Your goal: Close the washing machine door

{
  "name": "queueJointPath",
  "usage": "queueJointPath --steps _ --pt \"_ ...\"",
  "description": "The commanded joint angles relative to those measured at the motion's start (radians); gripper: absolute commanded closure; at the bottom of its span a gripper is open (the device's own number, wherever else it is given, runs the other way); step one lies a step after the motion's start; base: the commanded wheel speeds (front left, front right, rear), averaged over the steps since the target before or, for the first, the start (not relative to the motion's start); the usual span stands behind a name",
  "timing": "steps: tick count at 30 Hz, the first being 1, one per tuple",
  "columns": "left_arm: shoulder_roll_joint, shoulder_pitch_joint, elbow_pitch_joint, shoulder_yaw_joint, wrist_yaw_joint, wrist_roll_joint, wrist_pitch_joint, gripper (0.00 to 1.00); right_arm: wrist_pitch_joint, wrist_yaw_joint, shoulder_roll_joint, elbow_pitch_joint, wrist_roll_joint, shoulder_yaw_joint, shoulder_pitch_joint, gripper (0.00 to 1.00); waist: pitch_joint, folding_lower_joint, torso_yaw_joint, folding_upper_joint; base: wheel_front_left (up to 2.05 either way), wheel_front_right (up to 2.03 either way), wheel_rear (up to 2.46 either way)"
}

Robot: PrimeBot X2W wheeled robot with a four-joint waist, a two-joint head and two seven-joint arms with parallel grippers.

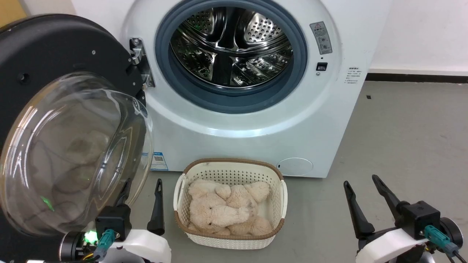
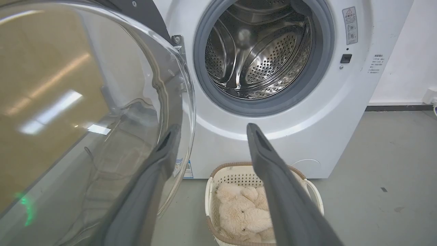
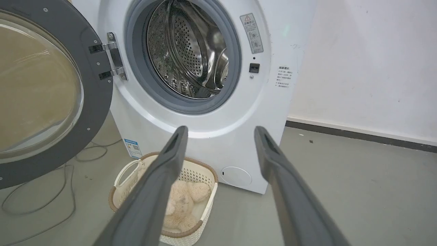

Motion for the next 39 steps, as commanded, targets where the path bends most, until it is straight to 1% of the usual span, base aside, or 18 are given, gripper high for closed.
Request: queueJointPath --steps 1,18,39 --pt "0.000 0.004 -0.004 -0.003 0.006 -0.008 -0.010 0.00 -0.009 0.000 0.001 -0.005 0.014 0.003 0.009 0.00 -0.001 0.0000 0.004 0.0000 0.00 0.00 0.00" --pt "0.000 0.014 -0.009 -0.013 0.014 -0.022 -0.045 0.00 -0.045 0.000 0.002 -0.006 0.047 0.020 0.017 0.00 -0.007 0.0000 0.086 0.0000 0.00 0.00 0.00" --pt "0.001 0.023 -0.015 -0.026 0.023 -0.042 -0.089 0.00 -0.089 0.001 -0.004 0.003 0.086 0.050 0.029 0.00 -0.013 0.0000 0.221 0.0000 0.00 0.00 0.00"
